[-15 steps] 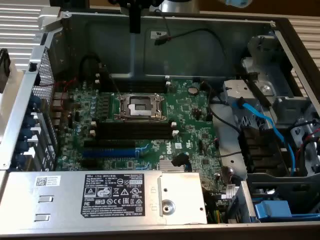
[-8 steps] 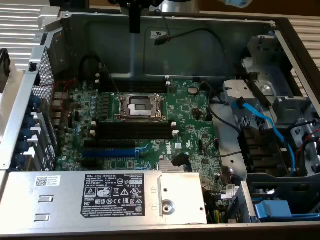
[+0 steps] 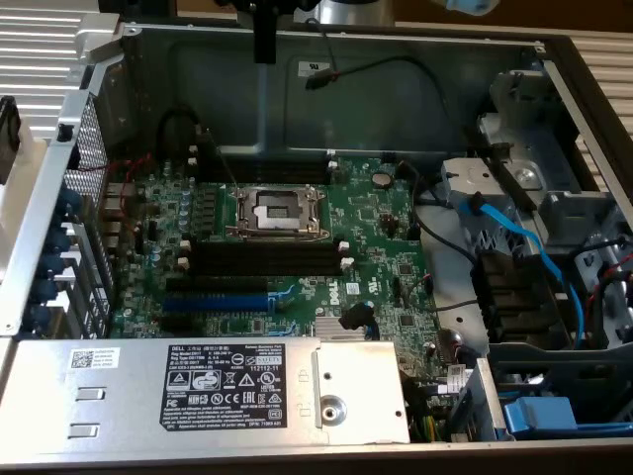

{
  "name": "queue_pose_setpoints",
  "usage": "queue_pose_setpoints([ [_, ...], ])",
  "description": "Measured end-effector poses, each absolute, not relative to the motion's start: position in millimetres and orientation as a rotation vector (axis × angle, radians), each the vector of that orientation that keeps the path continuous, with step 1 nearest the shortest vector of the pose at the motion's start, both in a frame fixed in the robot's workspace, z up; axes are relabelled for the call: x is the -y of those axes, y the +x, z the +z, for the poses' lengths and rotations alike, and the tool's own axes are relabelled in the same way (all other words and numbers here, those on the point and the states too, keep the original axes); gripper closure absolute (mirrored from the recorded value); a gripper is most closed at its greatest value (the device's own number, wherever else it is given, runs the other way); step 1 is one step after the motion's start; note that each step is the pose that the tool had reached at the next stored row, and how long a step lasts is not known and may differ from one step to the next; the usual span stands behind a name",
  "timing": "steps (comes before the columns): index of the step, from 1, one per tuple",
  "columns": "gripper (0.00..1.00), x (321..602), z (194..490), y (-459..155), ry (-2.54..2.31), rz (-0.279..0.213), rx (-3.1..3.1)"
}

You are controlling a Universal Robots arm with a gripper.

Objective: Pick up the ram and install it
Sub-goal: 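Reach for the ram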

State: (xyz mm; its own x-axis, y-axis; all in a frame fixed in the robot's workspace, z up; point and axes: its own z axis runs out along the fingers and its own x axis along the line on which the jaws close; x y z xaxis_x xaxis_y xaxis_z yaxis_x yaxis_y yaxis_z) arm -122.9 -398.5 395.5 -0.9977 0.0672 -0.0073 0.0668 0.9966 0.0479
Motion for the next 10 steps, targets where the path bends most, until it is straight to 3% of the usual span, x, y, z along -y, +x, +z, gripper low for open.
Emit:
queue_pose_setpoints([
  [5,0.9,391.3,396.0,-134.8,0.101,0.072,-3.136],
  [10,0.9,387.3,396.1,-145.0,0.095,0.024,-3.136],
])
